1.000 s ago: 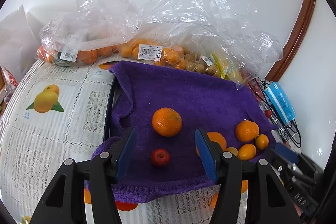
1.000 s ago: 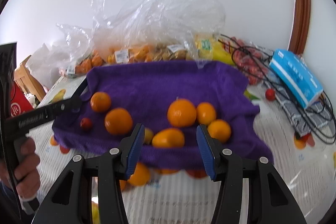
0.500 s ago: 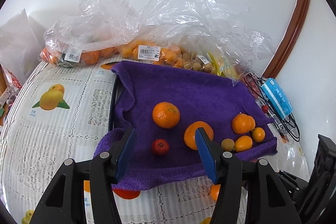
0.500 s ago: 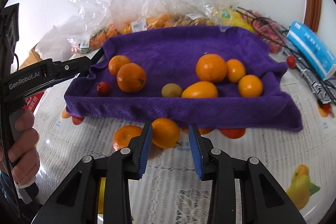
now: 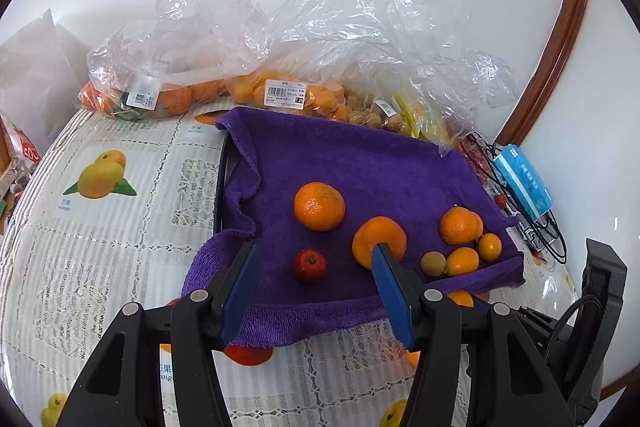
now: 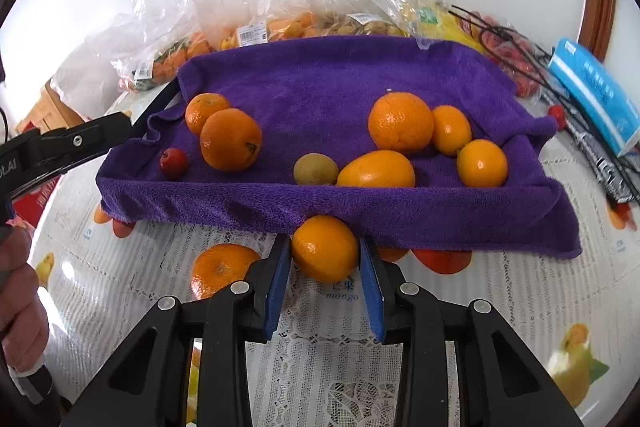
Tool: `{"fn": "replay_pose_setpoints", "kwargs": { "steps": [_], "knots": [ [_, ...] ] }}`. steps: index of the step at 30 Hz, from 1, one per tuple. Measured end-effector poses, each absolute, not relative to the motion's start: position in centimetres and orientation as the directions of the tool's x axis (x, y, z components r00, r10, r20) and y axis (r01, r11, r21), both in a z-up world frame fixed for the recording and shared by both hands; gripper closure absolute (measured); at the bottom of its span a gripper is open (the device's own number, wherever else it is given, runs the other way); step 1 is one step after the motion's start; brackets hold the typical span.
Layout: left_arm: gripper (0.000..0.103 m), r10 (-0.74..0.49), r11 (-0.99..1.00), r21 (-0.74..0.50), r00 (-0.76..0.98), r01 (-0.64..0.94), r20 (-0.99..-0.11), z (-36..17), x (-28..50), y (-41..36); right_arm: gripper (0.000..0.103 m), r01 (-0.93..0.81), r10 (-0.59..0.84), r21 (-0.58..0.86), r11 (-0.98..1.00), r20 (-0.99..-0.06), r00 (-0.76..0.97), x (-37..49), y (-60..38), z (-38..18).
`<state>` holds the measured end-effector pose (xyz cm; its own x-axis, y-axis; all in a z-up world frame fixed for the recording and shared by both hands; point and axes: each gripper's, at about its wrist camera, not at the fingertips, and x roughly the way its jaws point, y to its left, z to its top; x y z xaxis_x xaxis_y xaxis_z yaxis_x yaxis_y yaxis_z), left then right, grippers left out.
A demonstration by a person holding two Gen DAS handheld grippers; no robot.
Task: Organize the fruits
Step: 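Grasp a round orange with the right gripper while the left gripper grasps a mandarin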
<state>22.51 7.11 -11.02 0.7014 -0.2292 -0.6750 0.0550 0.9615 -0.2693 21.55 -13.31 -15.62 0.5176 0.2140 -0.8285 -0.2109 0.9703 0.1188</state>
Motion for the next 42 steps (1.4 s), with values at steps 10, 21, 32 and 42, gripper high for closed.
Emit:
{"fn": "replay_pose_setpoints", "kwargs": {
  "steps": [10,21,32,42],
  "knots": [
    [0.047,-0.228,0.968,-0.237,0.687,0.083,-0.691,-12.0,20.2,6.4,0.07,-0.221,0.207,0.1,0.97,-0.818,0.537,21.4,-13.7,-15.8],
    [0.047,-0.218,0.972,-0.228,0.62,0.064,-0.754,-15.2,16.6,6.3,0.07,-0.208,0.12,-0.02,0.978,-0.761,0.638,17.7,-17.0,-13.1],
    [0.048,-0.167,0.985,-0.155,0.64,0.075,-0.75,-15.8,14.8,4.0,0.069,-0.172,0.127,0.024,0.985,-0.775,0.619,16.4,-19.6,-14.9],
    [0.047,-0.244,0.97,-0.192,0.647,0.151,-0.722,-14.9,15.0,1.3,0.069,-0.112,0.129,0.075,0.991,-0.761,0.636,15.6,-22.5,-14.5]
  ]
}}
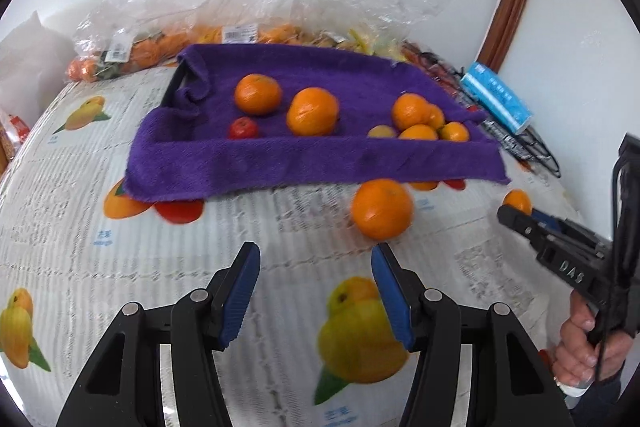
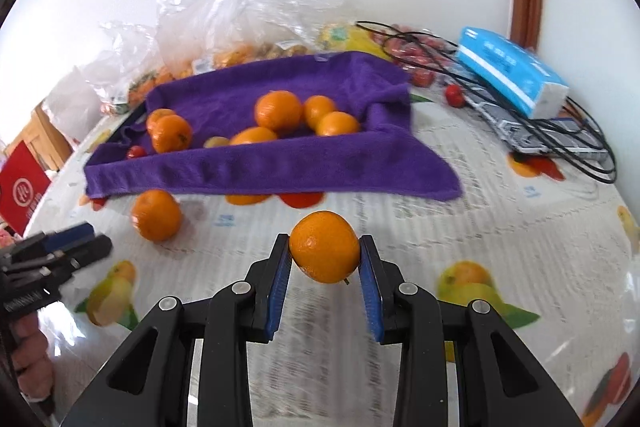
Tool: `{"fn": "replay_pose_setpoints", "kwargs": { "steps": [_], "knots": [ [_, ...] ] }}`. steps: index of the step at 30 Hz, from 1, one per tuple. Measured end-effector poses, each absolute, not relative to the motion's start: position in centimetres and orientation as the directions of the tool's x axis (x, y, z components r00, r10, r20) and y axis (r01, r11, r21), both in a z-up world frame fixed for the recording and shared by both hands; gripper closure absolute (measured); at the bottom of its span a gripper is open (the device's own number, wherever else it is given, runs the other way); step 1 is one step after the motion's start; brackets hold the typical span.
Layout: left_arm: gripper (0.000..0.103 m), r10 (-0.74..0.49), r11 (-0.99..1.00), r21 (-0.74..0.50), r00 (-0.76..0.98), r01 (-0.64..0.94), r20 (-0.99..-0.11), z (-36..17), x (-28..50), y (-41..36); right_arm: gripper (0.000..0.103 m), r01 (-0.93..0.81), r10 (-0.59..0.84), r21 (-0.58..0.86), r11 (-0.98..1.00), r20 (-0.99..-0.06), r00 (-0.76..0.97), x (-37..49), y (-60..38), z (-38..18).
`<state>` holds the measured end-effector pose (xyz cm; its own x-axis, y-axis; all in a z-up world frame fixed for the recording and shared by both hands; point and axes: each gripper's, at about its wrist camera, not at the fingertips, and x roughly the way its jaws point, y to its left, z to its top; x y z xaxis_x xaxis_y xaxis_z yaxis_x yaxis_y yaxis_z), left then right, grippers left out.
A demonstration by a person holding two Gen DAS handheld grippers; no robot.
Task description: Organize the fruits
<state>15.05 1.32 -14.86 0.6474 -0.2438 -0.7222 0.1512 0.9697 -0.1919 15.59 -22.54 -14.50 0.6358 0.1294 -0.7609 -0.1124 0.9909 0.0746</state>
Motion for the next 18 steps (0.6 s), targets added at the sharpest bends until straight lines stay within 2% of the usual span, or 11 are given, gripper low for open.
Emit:
{"fn": "replay_pose_setpoints", "kwargs": {
  "steps": [4,12,14,15,18],
  "knots": [
    [0.042,-0.286,0.958,-0.206,0.639,0.198,-0.714,-14.4,16.2,-0.9,0.069,-0.096,0.115,0.069,0.993,-0.76,0.639,15.0,-24.2,-14.3],
    [0.042,-0.204,0.977,-0.118,0.611,0.179,-0.764,-16.0,19.2,-4.5,0.069,-0.078,0.095,0.058,0.995,-0.753,0.651,14.1,-25.8,-13.8],
    [0.054,-0.178,0.982,-0.099,0.619,0.16,-0.765,-16.2,19.4,-4.7,0.069,-0.086,0.102,0.061,0.994,-0.753,0.65,14.2,-25.6,-13.9],
    [0.063,-0.192,0.98,-0.109,0.617,0.169,-0.763,-16.1,19.4,-4.6,0.069,-0.091,0.105,0.06,0.994,-0.754,0.649,14.2,-25.4,-14.1],
    [0.063,-0.19,0.98,-0.11,0.617,0.165,-0.764,-16.0,19.1,-4.0,0.069,-0.105,0.117,0.064,0.992,-0.757,0.643,14.5,-24.7,-14.4]
  ]
}}
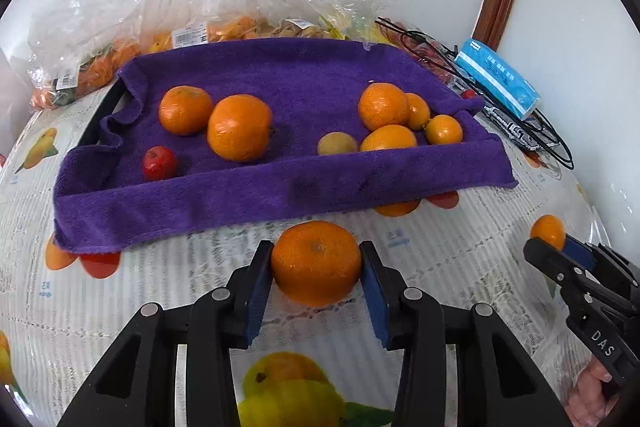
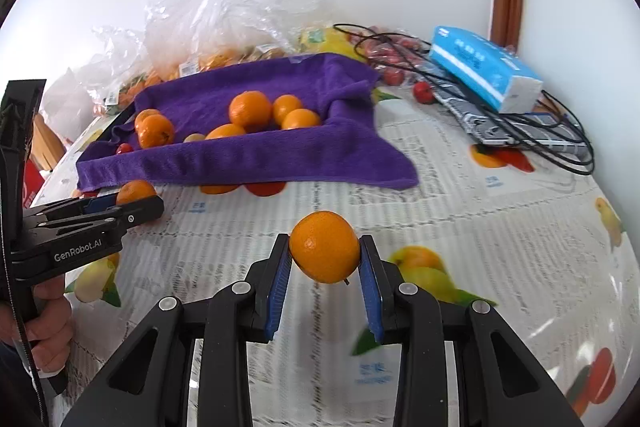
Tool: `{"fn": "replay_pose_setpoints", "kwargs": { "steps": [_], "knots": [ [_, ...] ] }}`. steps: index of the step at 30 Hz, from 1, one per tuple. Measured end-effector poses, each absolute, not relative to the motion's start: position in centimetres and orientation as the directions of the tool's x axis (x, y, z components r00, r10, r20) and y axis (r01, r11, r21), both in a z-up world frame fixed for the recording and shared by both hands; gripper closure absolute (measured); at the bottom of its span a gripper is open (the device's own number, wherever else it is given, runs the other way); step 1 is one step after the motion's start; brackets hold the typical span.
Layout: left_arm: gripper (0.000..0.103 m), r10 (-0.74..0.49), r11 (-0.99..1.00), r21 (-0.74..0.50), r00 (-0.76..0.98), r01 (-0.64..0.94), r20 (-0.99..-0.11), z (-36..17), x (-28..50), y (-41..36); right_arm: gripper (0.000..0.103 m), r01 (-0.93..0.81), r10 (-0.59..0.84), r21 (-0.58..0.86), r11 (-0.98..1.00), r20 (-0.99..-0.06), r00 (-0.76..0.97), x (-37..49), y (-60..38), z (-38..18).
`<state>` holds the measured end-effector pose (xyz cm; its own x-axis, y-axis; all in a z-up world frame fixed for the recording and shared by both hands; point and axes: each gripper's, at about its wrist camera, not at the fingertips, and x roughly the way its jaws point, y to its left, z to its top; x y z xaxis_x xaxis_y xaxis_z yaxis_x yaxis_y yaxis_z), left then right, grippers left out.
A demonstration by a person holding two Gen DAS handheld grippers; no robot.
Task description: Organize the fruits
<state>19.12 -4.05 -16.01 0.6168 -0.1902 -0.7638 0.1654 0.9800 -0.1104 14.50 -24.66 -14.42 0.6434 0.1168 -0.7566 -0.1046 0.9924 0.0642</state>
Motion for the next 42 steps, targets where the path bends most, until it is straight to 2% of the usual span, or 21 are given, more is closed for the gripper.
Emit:
{"fn": "replay_pose_setpoints", "kwargs": {
  "steps": [7,12,16,23,42],
  "knots": [
    [0.063,-0.072,0.997,-0.031,0.629,0.075,-0.774,-15.9,17.7,-0.1,0.069,-0.142,0.132,0.053,0.988,-0.756,0.641,15.7,-22.0,-14.7],
    [0.062,-0.092,0.996,-0.078,0.629,0.05,-0.772,-16.2,17.7,2.5,0.069,-0.149,0.136,0.054,0.987,-0.766,0.628,16.8,-20.4,-15.0],
    [0.062,-0.071,0.997,-0.052,0.636,0.05,-0.768,-16.3,17.7,2.1,0.069,-0.145,0.135,0.057,0.988,-0.783,0.607,17.4,-19.9,-15.5],
    [0.062,-0.097,0.995,-0.083,0.636,0.052,-0.766,-16.3,17.8,2.5,0.069,-0.117,0.15,0.101,0.988,-0.8,0.58,17.8,-20.8,-16.1],
    [0.062,-0.099,0.995,-0.092,0.636,0.045,-0.765,-16.3,17.7,2.6,0.069,-0.112,0.104,0.048,0.993,-0.81,0.578,17.9,-20.2,-16.3]
  ]
}}
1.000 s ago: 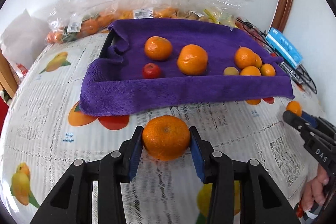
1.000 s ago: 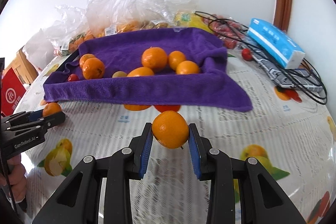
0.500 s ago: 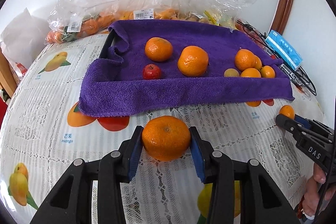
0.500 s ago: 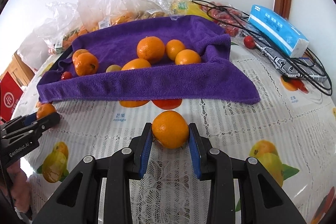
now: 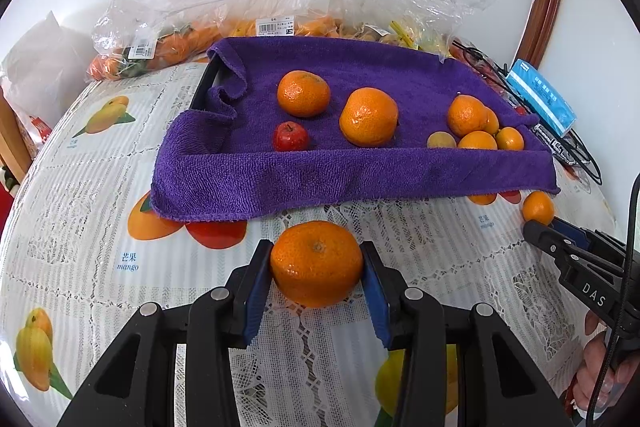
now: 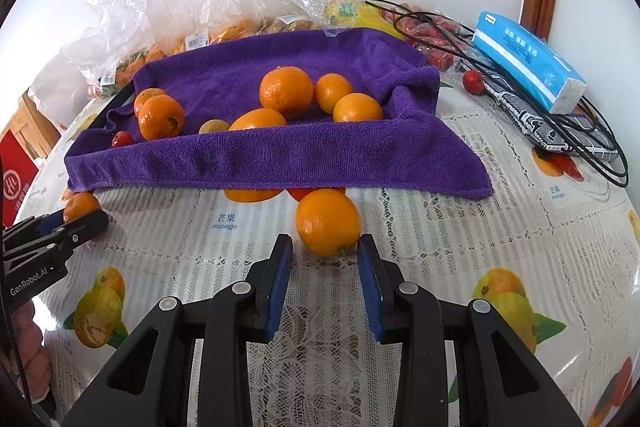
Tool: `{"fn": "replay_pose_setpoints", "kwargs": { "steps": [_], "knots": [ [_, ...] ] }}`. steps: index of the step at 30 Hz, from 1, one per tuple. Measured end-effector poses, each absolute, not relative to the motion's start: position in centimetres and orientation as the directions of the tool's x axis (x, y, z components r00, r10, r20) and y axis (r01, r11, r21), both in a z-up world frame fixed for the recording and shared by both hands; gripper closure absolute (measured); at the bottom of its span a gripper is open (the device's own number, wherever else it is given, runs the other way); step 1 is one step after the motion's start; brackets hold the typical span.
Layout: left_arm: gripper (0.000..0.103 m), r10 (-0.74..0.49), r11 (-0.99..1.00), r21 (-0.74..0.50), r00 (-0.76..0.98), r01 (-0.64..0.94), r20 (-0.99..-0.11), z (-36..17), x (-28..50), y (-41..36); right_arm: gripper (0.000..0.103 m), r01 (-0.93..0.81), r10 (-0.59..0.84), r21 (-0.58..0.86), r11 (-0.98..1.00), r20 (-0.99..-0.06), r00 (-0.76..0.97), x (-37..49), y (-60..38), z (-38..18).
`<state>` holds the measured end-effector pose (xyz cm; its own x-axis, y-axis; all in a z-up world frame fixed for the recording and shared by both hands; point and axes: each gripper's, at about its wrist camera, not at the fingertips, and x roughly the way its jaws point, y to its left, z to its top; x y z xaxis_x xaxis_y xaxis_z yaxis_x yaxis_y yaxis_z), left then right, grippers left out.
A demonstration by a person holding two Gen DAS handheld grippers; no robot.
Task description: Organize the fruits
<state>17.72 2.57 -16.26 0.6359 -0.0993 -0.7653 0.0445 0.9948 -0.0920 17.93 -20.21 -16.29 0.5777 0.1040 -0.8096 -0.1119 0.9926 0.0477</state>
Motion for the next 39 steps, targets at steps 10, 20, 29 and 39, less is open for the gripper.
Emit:
{"fn": "replay_pose_setpoints", "kwargs": {
  "steps": [10,20,29,39],
  "knots": [
    [0.062,-0.116,0.993,-0.113,0.638,0.046,-0.761,-16.2,17.7,2.7,0.069,-0.114,0.1,0.042,0.993,-0.81,0.578,18.0,-20.2,-16.3],
    [0.062,-0.141,0.988,-0.146,0.652,0.047,-0.745,-16.0,17.5,3.2,0.07,-0.107,0.13,0.082,0.991,-0.804,0.58,17.9,-20.7,-16.2],
    [0.063,-0.178,0.982,-0.174,0.67,0.074,-0.721,-15.5,17.1,3.0,0.07,-0.099,0.144,0.107,0.989,-0.796,0.588,17.6,-21.0,-16.2],
    [0.063,-0.23,0.971,-0.212,0.682,0.111,-0.695,-14.8,16.6,2.9,0.071,-0.108,0.139,0.093,0.99,-0.785,0.603,17.3,-20.7,-16.0]
  ]
}}
